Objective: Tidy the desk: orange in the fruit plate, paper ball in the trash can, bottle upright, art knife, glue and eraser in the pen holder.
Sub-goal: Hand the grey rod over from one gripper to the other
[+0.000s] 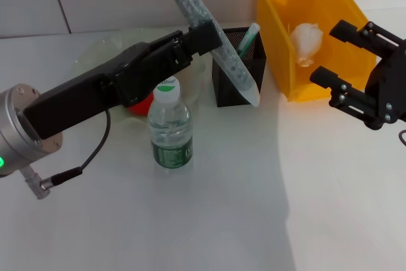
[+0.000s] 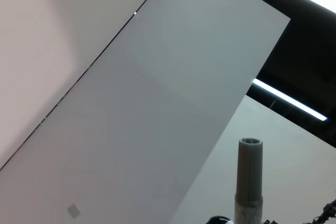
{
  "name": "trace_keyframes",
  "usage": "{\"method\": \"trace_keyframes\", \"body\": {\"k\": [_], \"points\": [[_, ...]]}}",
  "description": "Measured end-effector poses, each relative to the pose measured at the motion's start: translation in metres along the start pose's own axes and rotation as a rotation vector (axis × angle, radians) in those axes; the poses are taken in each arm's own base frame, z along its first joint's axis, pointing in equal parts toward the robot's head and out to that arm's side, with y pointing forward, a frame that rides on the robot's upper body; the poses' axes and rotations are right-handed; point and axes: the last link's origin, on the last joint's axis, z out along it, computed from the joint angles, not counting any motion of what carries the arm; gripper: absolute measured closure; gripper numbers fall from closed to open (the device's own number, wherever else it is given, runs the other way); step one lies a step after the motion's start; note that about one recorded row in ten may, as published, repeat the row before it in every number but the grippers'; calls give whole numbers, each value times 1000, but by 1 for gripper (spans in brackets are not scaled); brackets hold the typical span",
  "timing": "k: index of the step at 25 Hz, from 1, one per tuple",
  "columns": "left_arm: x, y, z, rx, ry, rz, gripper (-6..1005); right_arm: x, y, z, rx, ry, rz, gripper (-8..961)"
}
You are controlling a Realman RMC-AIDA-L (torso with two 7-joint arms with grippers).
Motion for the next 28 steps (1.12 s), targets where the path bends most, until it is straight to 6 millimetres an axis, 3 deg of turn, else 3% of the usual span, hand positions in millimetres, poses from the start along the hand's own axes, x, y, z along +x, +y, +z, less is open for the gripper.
{"method": "trace_keyframes", "body": {"k": [10, 16, 20, 28], "points": [[-3, -4, -6, 39, -12, -94, 862, -8, 6, -1, -100, 5, -137, 305], [-9, -12, -4, 71, -51, -223, 861, -1, 19, 4, -226, 37, -296, 306], [-13, -13, -6, 83, -51, -282, 862, 0, 21, 3, -222, 22, -332, 305], [-27, -15, -19, 115, -20, -351, 862, 14, 48, 8, -230, -48, -442, 306]]}}
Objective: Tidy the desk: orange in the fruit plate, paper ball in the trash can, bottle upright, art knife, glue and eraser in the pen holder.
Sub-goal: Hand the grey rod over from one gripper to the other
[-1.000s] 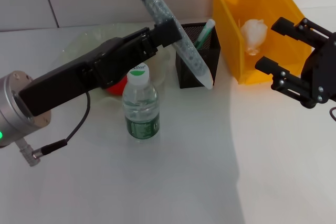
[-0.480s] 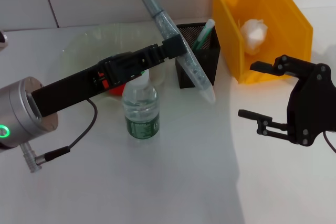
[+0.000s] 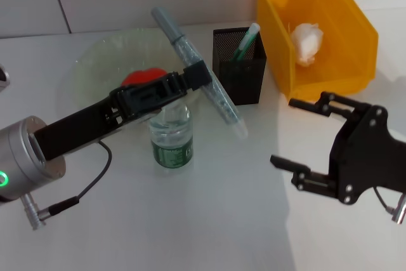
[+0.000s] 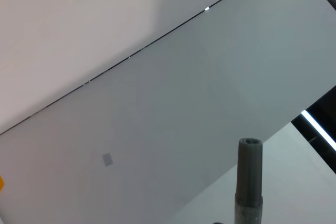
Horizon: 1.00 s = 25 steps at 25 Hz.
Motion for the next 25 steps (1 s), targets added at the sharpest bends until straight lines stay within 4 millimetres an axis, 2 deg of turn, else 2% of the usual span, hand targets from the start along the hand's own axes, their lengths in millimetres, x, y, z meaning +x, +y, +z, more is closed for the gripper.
{"method": "trace_keyframes", "body": {"k": [4, 10, 11, 14, 15, 18, 22, 25], "points": [[-5, -1, -3, 8, 0, -48, 862, -1, 3, 1, -39, -8, -24, 305], [-13, -9, -12, 47, -5, -118, 862, 2, 21, 0, -112, 11, -202, 304], [-18, -17, -18, 88, -14, -163, 862, 2, 21, 0, -112, 11, -202, 305], [-18, -17, -18, 88, -14, -163, 862, 2, 30, -2, -130, 5, -285, 305], [-22, -23, -22, 120, -24, -194, 862, 1, 33, -3, -132, 1, -332, 305], [-34, -32, -19, 168, -99, -281, 862, 1, 44, -2, -143, -14, -461, 306], [-34, -32, -19, 168, -99, -281, 861, 0, 47, -2, -169, -31, -492, 305], [-35, -32, -17, 171, -121, -320, 861, 2, 51, -1, -177, -35, -578, 304]]}}
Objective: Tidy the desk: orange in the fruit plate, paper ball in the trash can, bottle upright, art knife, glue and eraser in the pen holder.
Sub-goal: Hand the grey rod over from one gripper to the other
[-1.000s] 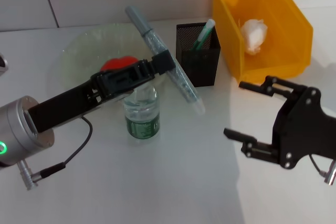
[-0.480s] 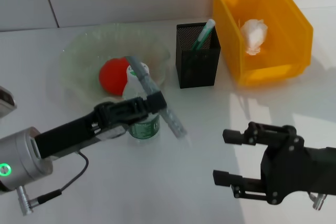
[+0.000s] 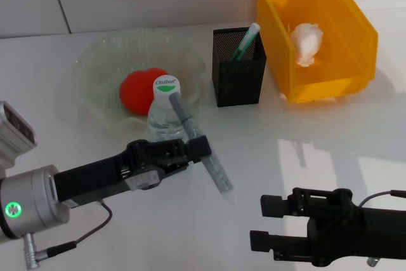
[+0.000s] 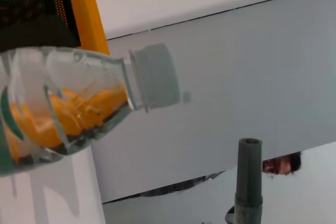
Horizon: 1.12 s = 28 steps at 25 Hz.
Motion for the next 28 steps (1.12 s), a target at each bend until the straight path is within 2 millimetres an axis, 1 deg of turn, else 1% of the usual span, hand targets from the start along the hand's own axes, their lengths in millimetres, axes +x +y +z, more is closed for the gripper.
{"method": "trace_keyframes", "body": {"k": [1, 7, 8, 9, 10, 14, 24, 28], "points": [[0, -1, -3, 6, 2, -26, 861, 0, 0, 0, 0, 0, 0, 304], [0, -1, -3, 6, 2, -26, 861, -2, 6, 10, 35, 8, -145, 304], [1, -2, -10, 13, 5, -61, 861, -1, 8, 15, 41, 11, -175, 304], [1, -2, -10, 13, 5, -61, 861, -1, 8, 15, 41, 11, -175, 304], [2, -5, -16, 57, -52, -96, 861, 0, 9, 18, 44, 6, -188, 305], [-1, -9, -14, 85, -91, -105, 861, 1, 8, 21, 44, -3, -199, 305], [0, -10, -12, 94, -112, -108, 861, 2, 9, 25, 15, -42, -253, 305], [0, -11, -12, 92, -128, -159, 862, 5, 10, 25, -13, -43, -291, 305]]}}
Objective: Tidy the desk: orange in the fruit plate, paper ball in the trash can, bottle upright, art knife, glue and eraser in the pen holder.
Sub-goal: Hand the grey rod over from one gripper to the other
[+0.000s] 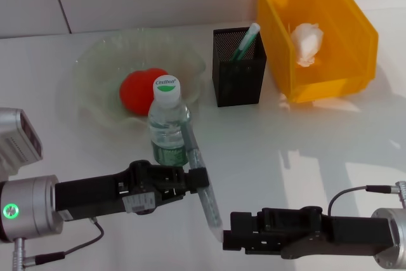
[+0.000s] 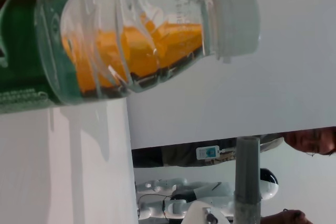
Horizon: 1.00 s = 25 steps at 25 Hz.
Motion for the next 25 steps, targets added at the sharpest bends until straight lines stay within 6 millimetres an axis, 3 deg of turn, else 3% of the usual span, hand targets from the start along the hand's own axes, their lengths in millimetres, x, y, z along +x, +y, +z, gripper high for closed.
{"method": "trace_keyframes", "body": {"k": [11, 25], "points": [[5, 4, -4, -17, 9, -30, 865, 5, 0, -3, -29, -7, -25, 306], [2, 4, 0, -15, -19, -31, 851, 16, -6, 7, -23, -53, -28, 306]]}}
